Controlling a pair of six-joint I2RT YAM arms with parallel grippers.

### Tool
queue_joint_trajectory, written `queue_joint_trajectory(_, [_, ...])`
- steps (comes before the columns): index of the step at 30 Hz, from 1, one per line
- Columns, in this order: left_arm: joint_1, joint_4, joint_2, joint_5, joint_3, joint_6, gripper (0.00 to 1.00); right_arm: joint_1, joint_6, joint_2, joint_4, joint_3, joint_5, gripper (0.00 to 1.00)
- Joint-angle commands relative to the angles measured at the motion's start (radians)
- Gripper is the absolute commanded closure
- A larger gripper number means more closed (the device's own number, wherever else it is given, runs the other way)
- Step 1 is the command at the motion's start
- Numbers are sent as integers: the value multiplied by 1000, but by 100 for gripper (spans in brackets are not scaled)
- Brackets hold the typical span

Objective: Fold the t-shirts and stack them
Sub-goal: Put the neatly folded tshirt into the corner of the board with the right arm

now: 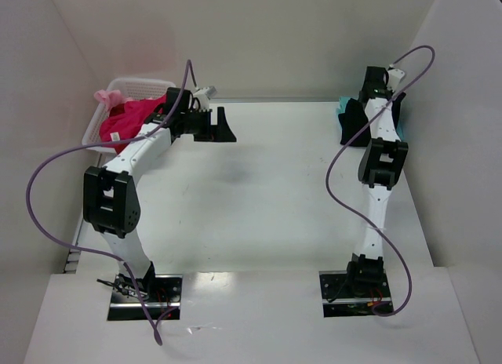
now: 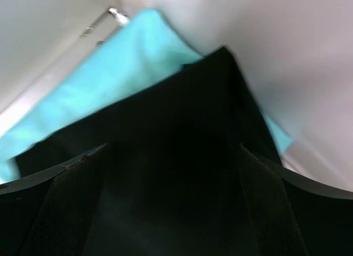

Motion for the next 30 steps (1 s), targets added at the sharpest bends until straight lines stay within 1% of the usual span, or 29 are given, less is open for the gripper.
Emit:
queue_joint_trajectory(1, [-6,-23,-50,-4,18,25,1,-22,-4,-14,35,-19,-7,0])
queue_joint_trajectory(4, [-6,-23,-50,-4,29,25,1,-42,-15,-14,44,-67,-85,0])
queue_joint_trajectory(5, [-6,-23,-50,-4,29,25,1,-42,-24,-14,75,-80,-128,0])
queue_joint_trajectory(11, [-6,-34,-41,-4,29,25,1,-52,-78,10,116,-101,-133,0])
queue_joint_trajectory(15, [-6,-66,-50,-14,19,34,1,-52,-87,55,104,-27,-122,0])
queue_joint_trajectory(18, [-6,-80,-50,-14,32,43,1,-52,-87,70,72,14,-151,0])
queue_joint_trajectory(22, [-6,-80,-50,-1,42,43,1,-41,-87,-54,81,-15,-206,0])
queue_joint_trajectory(23, [-6,-66,-50,12,42,43,1,-41,-87,-129,81,-28,-250,0])
queue_joint_trajectory(25, [-6,-53,-73,22,33,43,1,-20,-110,-215,138,-90,-266,0])
queue_joint_trajectory(26, [-15,-37,-93,22,18,34,1,-9,-122,-310,165,-123,-278,0])
queue_joint_trajectory(27, [-15,-37,-105,22,-2,34,1,3,-148,-361,194,-206,-278,0])
queue_joint_trajectory(29, [-15,-16,-140,22,-11,34,1,43,-158,-454,262,-289,-291,0])
queue_joint_trajectory(30, [-15,-16,-153,22,-26,34,1,56,-158,-544,271,-367,-306,0])
